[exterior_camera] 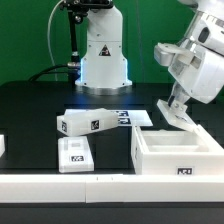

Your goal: Assemble cabinet

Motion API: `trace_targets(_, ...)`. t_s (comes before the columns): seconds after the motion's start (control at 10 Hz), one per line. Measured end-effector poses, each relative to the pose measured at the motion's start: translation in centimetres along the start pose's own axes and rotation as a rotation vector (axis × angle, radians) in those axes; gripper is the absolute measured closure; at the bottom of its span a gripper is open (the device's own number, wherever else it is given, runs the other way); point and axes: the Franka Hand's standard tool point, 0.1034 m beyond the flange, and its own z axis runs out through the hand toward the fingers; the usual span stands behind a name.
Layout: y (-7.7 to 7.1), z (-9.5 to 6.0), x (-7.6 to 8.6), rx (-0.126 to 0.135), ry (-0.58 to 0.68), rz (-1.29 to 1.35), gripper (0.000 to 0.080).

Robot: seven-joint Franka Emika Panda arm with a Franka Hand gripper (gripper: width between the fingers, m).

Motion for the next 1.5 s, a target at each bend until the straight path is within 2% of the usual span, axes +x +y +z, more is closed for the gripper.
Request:
trace_targets(0.2, 1.9, 0.1, -0.3, -0.006, -0.015, 0.014, 0.0732)
trace_targets(0.3, 2.4, 0.2, -0.4, -0.008, -0.017, 0.019, 0.0732)
trace_targets(0.8, 2.6, 0.2, -0.7, -0.002, -0.023, 0.012, 0.0732)
trace_targets(1.2, 7.1, -0.1, -0.7, -0.015, -0.065, 0.023, 0.0732)
trace_targets(1.5, 9.4, 0.0, -0.4, -0.028, -0.084, 0.016, 0.0732)
